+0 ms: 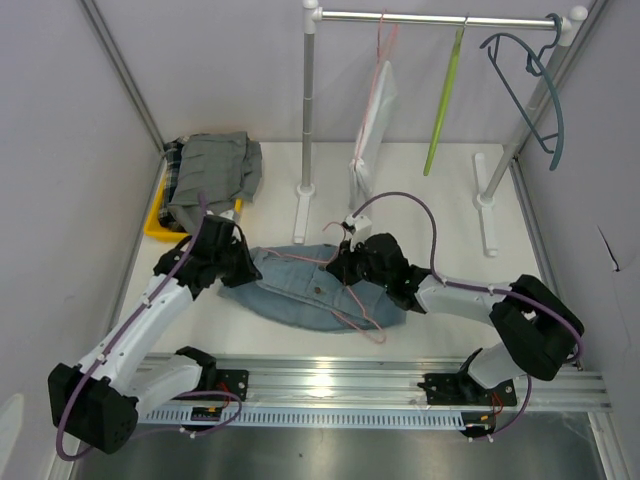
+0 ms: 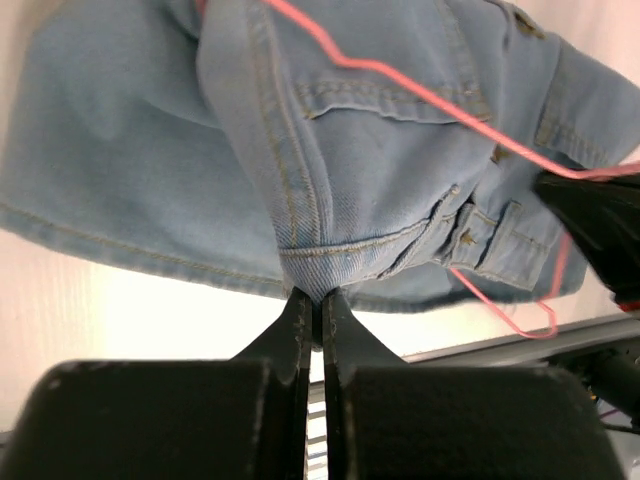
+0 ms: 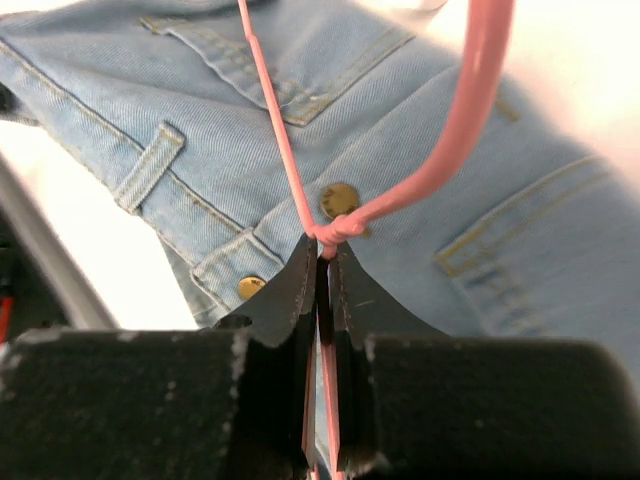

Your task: Place the skirt on the hanger

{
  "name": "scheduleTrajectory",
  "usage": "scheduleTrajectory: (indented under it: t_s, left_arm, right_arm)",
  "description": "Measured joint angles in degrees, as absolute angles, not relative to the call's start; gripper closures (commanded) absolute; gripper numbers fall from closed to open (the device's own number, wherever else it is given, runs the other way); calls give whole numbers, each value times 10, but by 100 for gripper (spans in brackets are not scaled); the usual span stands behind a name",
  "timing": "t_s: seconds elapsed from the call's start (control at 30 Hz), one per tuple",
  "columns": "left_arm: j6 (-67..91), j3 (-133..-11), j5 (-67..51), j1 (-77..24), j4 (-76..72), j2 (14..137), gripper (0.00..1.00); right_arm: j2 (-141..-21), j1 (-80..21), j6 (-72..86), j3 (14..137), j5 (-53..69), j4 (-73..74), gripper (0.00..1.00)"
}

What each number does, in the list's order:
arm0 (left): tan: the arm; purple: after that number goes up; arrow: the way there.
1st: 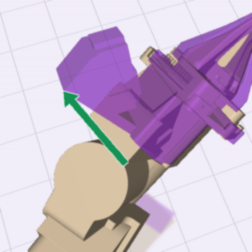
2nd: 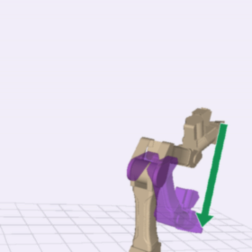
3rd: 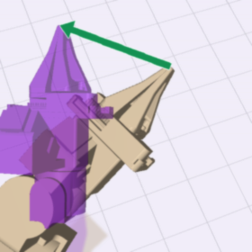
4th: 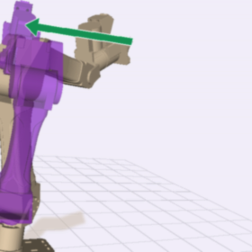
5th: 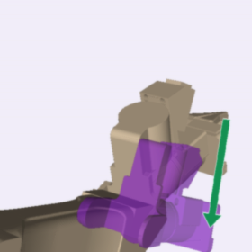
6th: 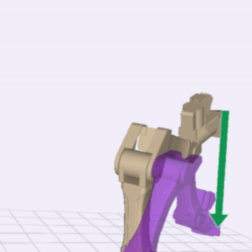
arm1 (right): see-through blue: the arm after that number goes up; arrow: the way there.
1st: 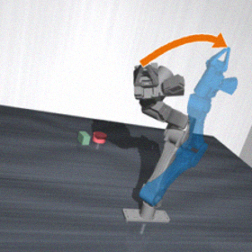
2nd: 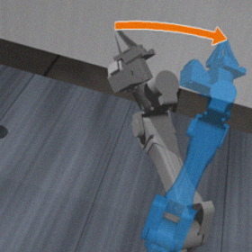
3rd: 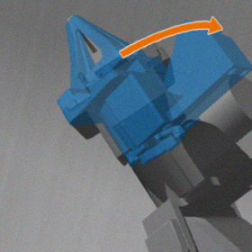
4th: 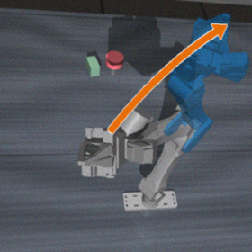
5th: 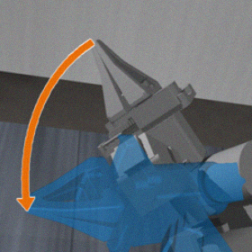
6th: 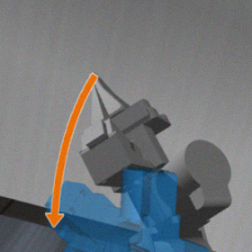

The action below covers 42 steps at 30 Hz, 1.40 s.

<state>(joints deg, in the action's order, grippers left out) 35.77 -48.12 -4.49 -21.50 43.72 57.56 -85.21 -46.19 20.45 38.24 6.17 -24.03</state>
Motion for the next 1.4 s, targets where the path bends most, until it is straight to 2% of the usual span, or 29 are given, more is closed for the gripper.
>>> scheduleTrajectory:
  t_s: [0.13, 0.3, 0.57, 0.6, 0.67, 0.7, 0.8, 0.93, 1.13, 1.4]
  left_arm:
    - [355, -465, -55, -187, 439, 575, 100]
    - [355, -432, -68, -148, 432, 578, 100]
    - [366, -378, -83, -128, 394, 580, 99]
    - [367, -374, -81, -128, 390, 581, 88]
    - [368, -370, -80, -128, 383, 583, 71]
    - [368, -370, -80, -128, 379, 583, 59]
    - [370, -370, -72, -140, 368, 574, 44]
    - [363, -385, -41, -213, 365, 546, 41]
    - [339, -453, 30, -405, 325, 571, 39]
    - [284, -516, 75, -586, 233, 769, 37]
  right_arm:
    - [-845, -469, 158, 441, 18, -157, 100]
    - [-845, -460, 123, 449, 7, -111, 100]
    - [-858, -460, 119, 413, -3, -141, 100]
    - [-864, -460, 119, 411, -6, -148, 100]
    - [-876, -459, 119, 410, -11, -158, 100]
    - [-879, -459, 119, 410, -12, -160, 100]
    - [-888, -461, 120, 409, -15, -171, 100]
    - [-899, -466, 120, 408, -16, -180, 100]
    - [-906, -472, 120, 408, -13, -176, 100]
    - [-906, -463, 120, 408, 0, -170, 100]
